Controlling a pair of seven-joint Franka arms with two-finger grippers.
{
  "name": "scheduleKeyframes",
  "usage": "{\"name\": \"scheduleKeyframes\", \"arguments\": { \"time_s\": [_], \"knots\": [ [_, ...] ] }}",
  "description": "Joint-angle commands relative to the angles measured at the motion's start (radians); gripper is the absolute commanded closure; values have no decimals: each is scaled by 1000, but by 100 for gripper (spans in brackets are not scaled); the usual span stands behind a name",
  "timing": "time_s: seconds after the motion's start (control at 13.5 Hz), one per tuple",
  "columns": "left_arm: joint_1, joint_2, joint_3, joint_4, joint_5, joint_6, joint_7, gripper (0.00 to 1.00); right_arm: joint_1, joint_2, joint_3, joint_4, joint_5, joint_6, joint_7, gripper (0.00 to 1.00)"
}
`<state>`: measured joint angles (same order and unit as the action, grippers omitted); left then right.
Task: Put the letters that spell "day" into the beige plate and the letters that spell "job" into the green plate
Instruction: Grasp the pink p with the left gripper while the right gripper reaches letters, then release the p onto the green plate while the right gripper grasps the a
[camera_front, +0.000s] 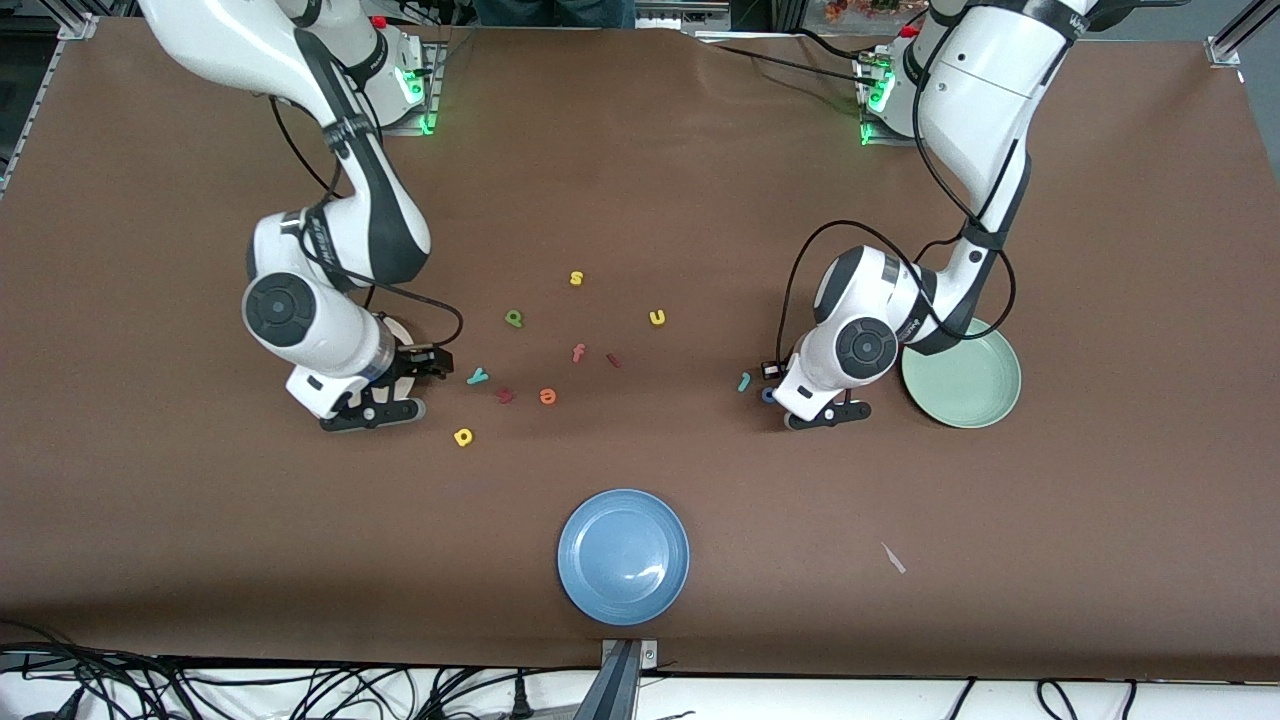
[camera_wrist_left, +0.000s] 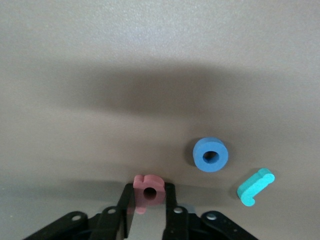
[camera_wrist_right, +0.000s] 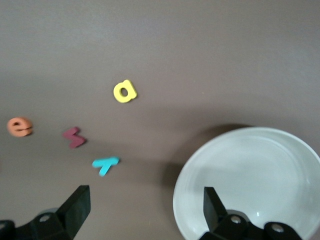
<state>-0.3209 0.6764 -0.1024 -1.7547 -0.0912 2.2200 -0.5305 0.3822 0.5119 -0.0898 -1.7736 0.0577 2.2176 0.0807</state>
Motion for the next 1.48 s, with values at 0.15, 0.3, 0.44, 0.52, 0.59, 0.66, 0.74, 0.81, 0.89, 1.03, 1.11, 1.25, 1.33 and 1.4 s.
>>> {"name": "scheduleKeyframes", "arguments": {
  "time_s": [0.15, 0.3, 0.44, 0.52, 0.59, 0.66, 0.74, 0.81, 0.89, 1.03, 1.11, 1.25, 1.33, 1.4],
  "knots": [
    [-9, 5, 13, -8, 44, 6, -20, 95, -8, 146, 33, 37, -55, 161, 8, 1],
    [0, -15, 12, -5, 51, -8, -11, 94, 3, 184, 35, 80, -53, 175, 5, 2],
    [25, -78, 13, 3, 51, -95, 29, 94, 7, 223, 35, 141, -56, 181, -15, 2],
    [54, -118, 13, 7, 51, -138, 76, 94, 17, 237, 35, 170, -58, 182, -25, 2],
    [94, -156, 13, 8, 50, -160, 120, 94, 21, 247, 35, 196, -58, 182, -54, 2],
    [130, -184, 13, 8, 50, -213, 173, 93, 20, 260, 35, 215, -58, 188, -96, 2],
    [163, -202, 13, 9, 50, -274, 228, 93, 18, 272, 35, 224, -55, 212, -129, 2],
    [207, -208, 15, 8, 51, -314, 281, 93, 18, 281, 35, 221, -55, 238, -140, 2],
    [242, -205, 16, 8, 59, -319, 329, 92, 18, 286, 35, 218, -55, 244, -141, 2],
    [301, -181, 15, 8, 154, -312, 385, 92, 15, 304, 35, 215, -53, 247, -141, 2],
    [313, -149, 15, 12, 174, -300, 392, 89, 15, 309, 35, 215, -49, 254, -141, 2],
    [322, -104, 15, 9, 174, -223, 392, 85, 17, 315, 35, 192, -47, 280, -139, 10],
    [321, -86, 15, 9, 174, -212, 392, 85, 17, 315, 35, 181, -47, 283, -141, 15],
    [322, -84, 15, 9, 174, -210, 392, 80, 15, 313, 35, 180, -45, 283, -141, 24]
  ]
}}
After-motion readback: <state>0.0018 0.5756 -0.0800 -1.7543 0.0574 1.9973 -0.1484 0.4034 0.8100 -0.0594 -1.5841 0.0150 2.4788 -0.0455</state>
